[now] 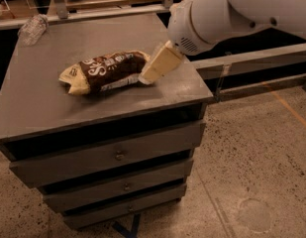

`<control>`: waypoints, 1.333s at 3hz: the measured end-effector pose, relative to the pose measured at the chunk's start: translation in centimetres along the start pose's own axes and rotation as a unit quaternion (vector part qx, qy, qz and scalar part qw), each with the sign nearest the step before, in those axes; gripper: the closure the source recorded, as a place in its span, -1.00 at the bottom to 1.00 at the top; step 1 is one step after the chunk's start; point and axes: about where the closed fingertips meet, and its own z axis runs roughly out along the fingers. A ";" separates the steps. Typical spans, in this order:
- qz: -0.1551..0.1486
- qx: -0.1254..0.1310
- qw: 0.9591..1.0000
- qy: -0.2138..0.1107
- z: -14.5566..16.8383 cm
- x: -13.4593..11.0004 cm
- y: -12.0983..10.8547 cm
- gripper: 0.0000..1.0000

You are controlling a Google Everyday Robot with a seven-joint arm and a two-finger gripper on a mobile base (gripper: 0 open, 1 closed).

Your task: Move brown chip bag near water bottle

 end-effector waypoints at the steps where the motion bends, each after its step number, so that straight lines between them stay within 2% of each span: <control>1: -0.007 -0.004 1.000 -0.015 0.7 0.2 0.2 -1.00; 2: -0.026 -0.008 0.998 -0.056 2.6 0.6 0.1 -1.00; 3: -0.071 -0.013 0.994 -0.082 5.4 0.5 -0.5 -1.00; 4: -0.108 -0.025 0.990 -0.083 8.4 0.5 -1.3 -1.00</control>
Offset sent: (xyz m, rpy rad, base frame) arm 0.0344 0.0156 -0.0429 0.0989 -0.1474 0.2067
